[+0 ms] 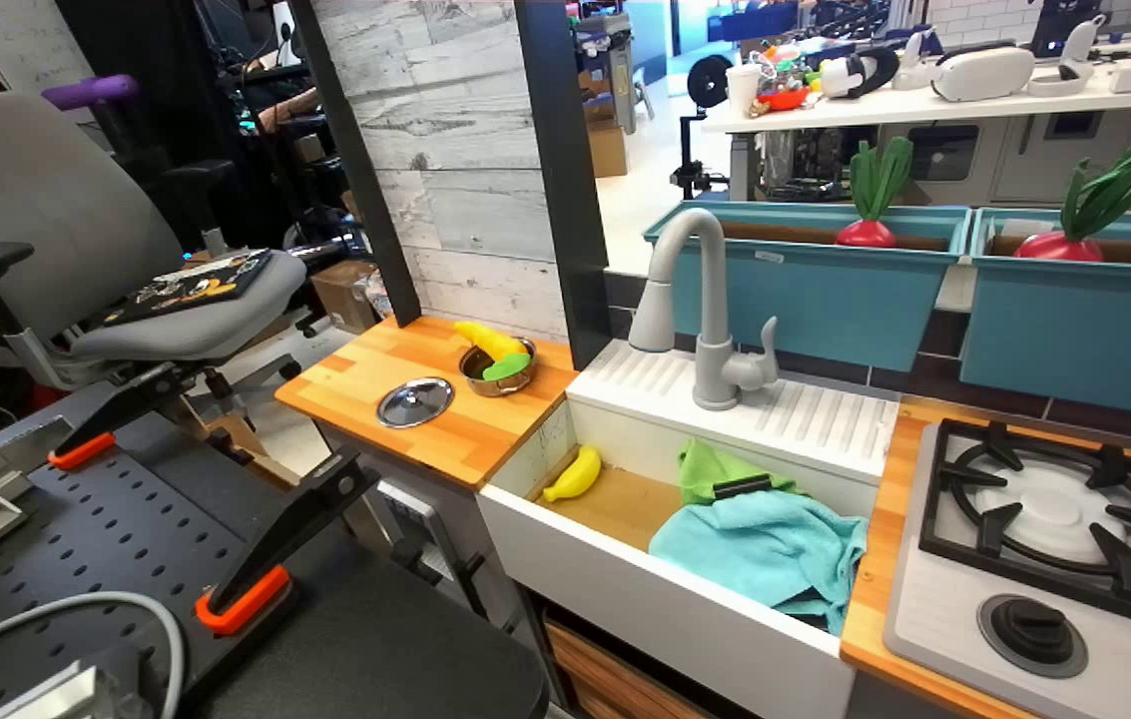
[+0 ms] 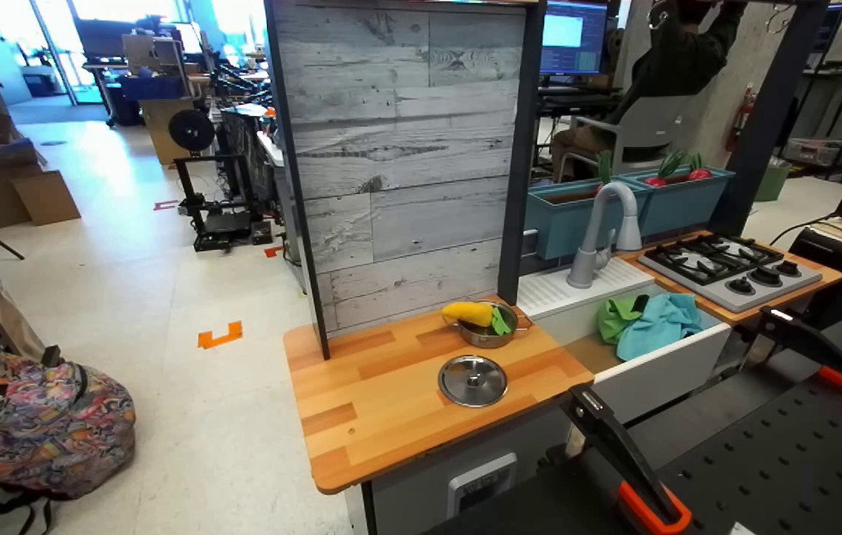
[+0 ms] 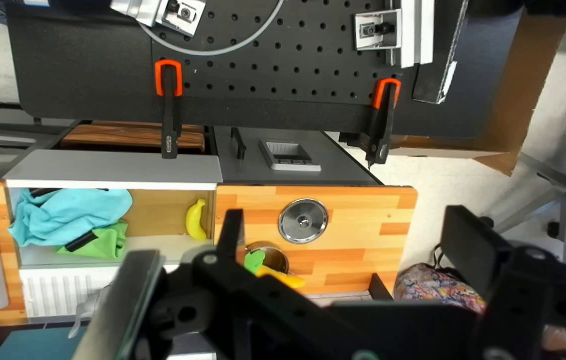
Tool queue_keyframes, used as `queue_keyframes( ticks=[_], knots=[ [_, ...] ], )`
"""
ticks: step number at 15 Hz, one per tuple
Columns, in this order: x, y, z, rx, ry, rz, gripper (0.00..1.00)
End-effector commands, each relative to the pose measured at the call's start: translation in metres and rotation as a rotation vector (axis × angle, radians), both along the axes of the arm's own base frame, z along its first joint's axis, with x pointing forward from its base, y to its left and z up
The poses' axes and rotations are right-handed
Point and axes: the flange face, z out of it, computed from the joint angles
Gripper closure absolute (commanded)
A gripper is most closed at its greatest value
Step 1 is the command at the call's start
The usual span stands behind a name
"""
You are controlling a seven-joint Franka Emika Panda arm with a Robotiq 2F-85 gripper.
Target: Pick the carrot and put it on the counter
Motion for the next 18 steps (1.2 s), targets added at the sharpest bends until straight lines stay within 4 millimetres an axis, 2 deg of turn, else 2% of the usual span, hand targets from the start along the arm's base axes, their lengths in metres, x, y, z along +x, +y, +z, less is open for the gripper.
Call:
queue_keyframes(
  ticks=[1,6,9,12,18],
  knots=[
    [0.0,0.0,0.001,0.0,0.001,0.0,0.0],
    [0.024,-0.002,0.009,0.124,-0.098,-0.248,0.0],
    [0.045,-0.008,0.0,0.151,-0.152,-0.413,0.0],
    [0.065,-0.015,-0.022,0.135,-0.162,-0.561,0.0],
    [0.095,-0.017,-0.096,0.104,-0.09,-0.778,0.0]
  ],
)
